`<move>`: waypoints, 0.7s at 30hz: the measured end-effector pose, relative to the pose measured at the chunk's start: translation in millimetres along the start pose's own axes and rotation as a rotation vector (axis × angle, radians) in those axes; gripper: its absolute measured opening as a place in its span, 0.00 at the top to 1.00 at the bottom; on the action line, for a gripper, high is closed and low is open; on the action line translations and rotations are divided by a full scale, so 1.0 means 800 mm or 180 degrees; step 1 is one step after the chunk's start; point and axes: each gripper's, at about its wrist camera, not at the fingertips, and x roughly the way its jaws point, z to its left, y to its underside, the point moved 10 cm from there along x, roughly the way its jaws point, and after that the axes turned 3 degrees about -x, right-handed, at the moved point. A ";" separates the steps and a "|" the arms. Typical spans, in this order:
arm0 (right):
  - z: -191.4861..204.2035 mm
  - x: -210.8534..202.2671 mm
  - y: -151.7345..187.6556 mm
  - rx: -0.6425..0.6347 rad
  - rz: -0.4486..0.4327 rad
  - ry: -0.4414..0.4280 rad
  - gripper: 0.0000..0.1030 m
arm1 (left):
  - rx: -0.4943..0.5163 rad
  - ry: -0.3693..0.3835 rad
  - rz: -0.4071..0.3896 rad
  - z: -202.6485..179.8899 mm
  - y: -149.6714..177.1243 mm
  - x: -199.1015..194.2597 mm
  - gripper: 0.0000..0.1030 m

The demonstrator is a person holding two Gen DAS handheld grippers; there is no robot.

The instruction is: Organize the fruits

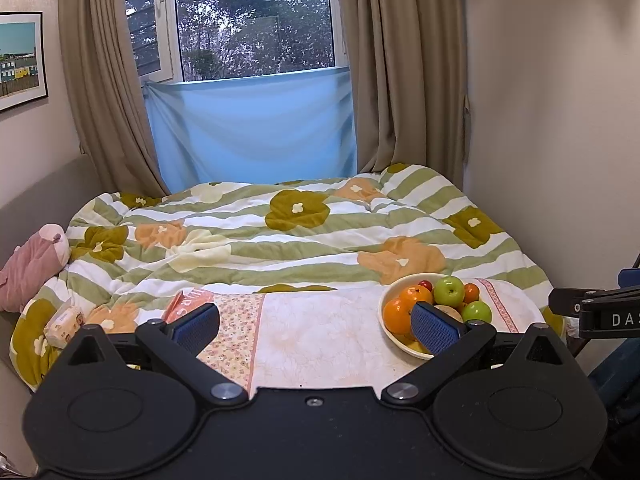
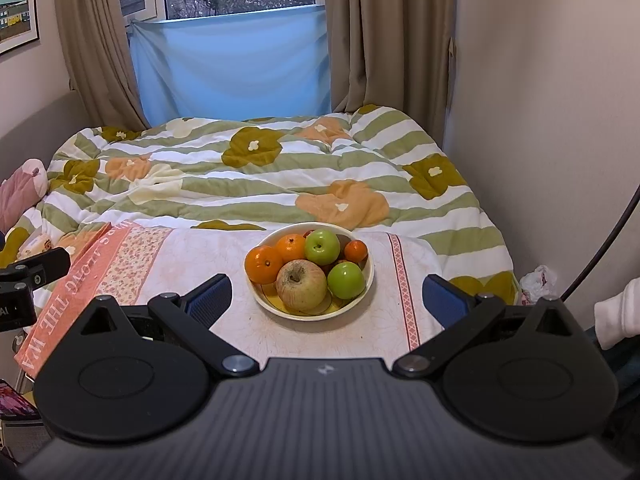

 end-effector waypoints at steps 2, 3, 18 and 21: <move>0.001 0.002 -0.001 0.0005 0.0009 -0.0001 0.00 | -0.0004 0.0004 0.0002 0.000 -0.001 0.001 0.00; 0.001 0.004 -0.001 0.0007 0.0014 -0.0002 0.00 | -0.0003 0.0004 0.0004 0.001 -0.001 0.002 0.00; 0.003 0.009 -0.002 0.0011 0.0023 -0.0005 0.00 | -0.0069 0.0019 0.0022 0.005 -0.001 0.003 0.00; 0.003 0.010 -0.002 0.0008 0.0023 -0.0004 0.00 | -0.0068 0.0007 0.0025 0.005 0.000 0.003 0.00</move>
